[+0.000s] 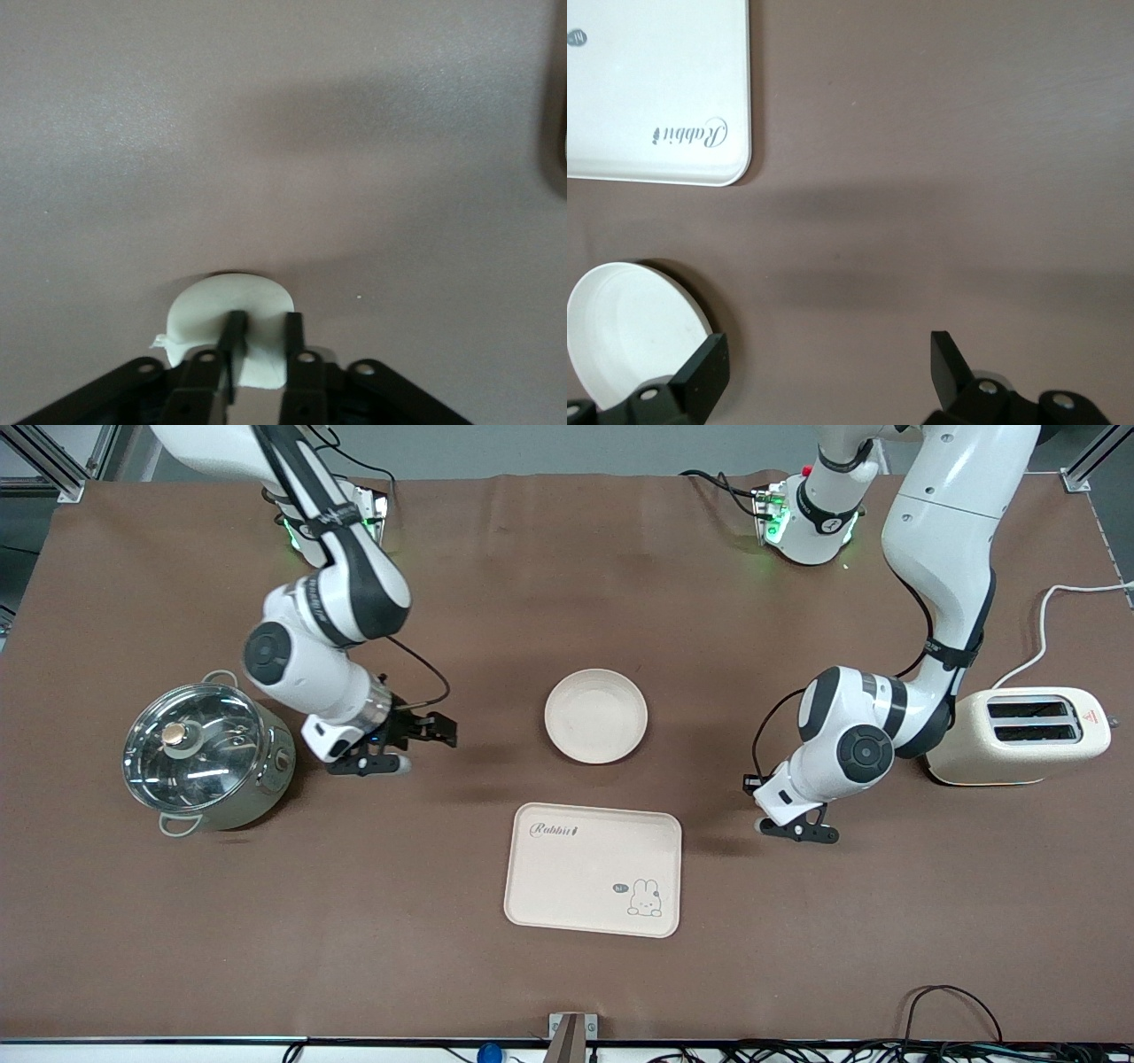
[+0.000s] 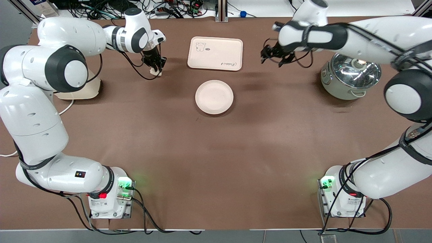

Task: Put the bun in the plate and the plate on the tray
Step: 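Lower the bun onto the plate while the right gripper grips the plate rim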

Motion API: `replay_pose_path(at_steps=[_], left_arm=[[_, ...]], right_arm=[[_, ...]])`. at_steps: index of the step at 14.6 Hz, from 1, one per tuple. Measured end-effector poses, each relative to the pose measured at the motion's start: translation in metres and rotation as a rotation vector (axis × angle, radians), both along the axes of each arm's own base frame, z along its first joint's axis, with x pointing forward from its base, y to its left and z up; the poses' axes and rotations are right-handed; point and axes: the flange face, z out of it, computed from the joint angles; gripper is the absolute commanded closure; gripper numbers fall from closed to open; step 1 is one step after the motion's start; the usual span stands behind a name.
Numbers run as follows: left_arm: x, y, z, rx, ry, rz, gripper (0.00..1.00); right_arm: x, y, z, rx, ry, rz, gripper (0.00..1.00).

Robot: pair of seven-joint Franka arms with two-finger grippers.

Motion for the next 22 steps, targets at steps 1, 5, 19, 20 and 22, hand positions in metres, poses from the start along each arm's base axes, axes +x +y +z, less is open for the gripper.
replay_pose_path(at_steps=[1, 5, 19, 20, 22], left_arm=[[0.0, 0.0, 0.0, 0.0, 0.001, 0.0, 1.0], [-0.001, -0.009, 0.004, -0.009, -0.008, -0.005, 1.0], [-0.08, -0.26, 0.042, -0.13, 0.176, 0.484, 0.0], [-0.081, -0.26, 0.034, -0.125, 0.183, 0.486, 0.0], [-0.078, -0.255, 0.028, -0.12, 0.183, 0.493, 0.0]], right_arm=[[-0.005, 0.015, -0.011, 0.008, -0.011, -0.008, 0.0], [-0.035, 0.077, -0.051, 0.044, -0.05, -0.021, 0.0], [-0.116, 0.151, -0.119, 0.006, -0.072, 0.011, 0.05], [-0.116, 0.151, -0.121, 0.005, -0.073, 0.009, 0.07], [-0.115, 0.15, -0.121, 0.005, -0.075, 0.004, 0.18]])
